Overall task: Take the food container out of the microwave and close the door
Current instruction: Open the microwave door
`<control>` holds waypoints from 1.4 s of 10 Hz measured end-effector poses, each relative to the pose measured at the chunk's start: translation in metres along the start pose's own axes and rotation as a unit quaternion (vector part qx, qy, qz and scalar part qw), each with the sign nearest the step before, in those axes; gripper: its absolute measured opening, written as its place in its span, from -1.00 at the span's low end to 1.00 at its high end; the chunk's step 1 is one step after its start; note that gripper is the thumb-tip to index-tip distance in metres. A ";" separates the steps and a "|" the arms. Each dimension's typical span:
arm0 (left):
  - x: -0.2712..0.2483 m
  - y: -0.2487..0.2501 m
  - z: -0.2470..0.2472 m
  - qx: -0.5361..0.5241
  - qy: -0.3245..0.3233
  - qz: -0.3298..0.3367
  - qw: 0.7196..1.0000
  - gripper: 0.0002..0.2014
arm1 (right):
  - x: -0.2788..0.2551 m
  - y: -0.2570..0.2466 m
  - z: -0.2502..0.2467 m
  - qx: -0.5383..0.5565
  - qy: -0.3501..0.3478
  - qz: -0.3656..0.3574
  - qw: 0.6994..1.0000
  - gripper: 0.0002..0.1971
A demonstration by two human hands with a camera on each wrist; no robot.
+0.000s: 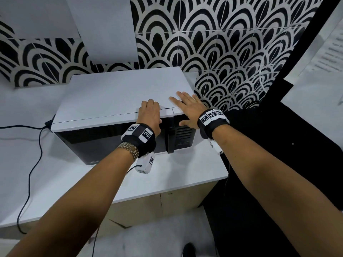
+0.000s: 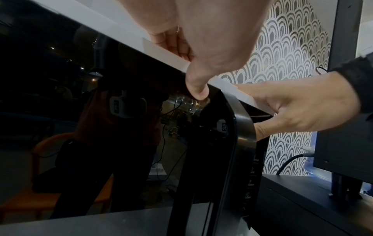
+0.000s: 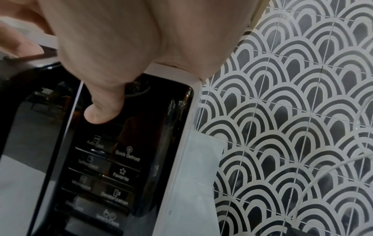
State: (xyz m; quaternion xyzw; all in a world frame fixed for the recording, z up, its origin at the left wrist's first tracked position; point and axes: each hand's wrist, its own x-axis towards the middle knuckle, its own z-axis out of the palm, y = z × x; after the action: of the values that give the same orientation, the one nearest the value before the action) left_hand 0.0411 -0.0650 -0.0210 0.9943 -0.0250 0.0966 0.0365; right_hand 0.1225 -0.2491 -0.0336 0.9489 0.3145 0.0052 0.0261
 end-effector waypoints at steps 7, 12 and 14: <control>-0.052 0.021 0.035 -0.164 0.107 -0.008 0.981 -0.67 | -0.001 0.000 0.002 -0.002 0.019 -0.001 1.000 0.06; -0.036 0.044 0.098 -0.469 -0.066 -0.178 0.862 -0.42 | 0.000 0.002 0.005 -0.002 0.021 -0.001 1.000 0.07; -0.041 0.042 0.101 -0.432 -0.059 -0.153 0.887 -0.49 | 0.000 0.002 0.005 -0.003 0.015 -0.002 1.000 0.07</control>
State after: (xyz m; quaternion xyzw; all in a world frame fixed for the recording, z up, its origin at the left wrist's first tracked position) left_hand 0.0181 -0.1130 -0.1249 0.8754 0.0864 0.0105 0.4755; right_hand 0.1239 -0.2508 -0.0388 0.9480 0.3166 0.0201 0.0240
